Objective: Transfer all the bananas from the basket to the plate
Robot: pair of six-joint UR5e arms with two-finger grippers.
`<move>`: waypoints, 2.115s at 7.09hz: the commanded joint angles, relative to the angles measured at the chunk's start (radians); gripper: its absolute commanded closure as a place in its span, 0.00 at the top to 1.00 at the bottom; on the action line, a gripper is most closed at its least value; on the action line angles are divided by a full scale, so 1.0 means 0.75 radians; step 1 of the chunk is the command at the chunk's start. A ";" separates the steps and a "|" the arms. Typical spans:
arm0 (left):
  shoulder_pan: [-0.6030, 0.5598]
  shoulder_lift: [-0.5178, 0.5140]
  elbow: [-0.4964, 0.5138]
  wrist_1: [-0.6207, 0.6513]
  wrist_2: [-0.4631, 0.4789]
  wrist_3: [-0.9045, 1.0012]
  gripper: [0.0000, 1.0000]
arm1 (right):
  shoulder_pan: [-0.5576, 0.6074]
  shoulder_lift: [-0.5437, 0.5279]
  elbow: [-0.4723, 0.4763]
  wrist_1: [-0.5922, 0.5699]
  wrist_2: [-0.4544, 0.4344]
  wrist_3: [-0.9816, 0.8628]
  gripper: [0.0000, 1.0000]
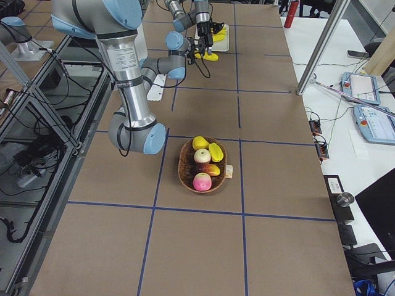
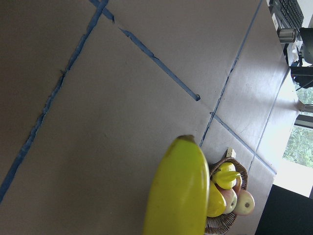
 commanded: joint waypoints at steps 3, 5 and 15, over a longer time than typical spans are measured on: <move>-0.007 0.007 -0.005 0.001 -0.002 0.069 0.00 | 0.011 -0.004 0.016 -0.011 0.020 0.001 1.00; -0.047 0.027 0.011 0.022 -0.007 0.098 0.00 | 0.086 -0.056 0.063 -0.017 0.128 0.001 1.00; -0.336 0.796 0.030 0.212 0.008 0.716 0.11 | 0.559 -0.325 0.053 -0.021 0.552 -0.078 1.00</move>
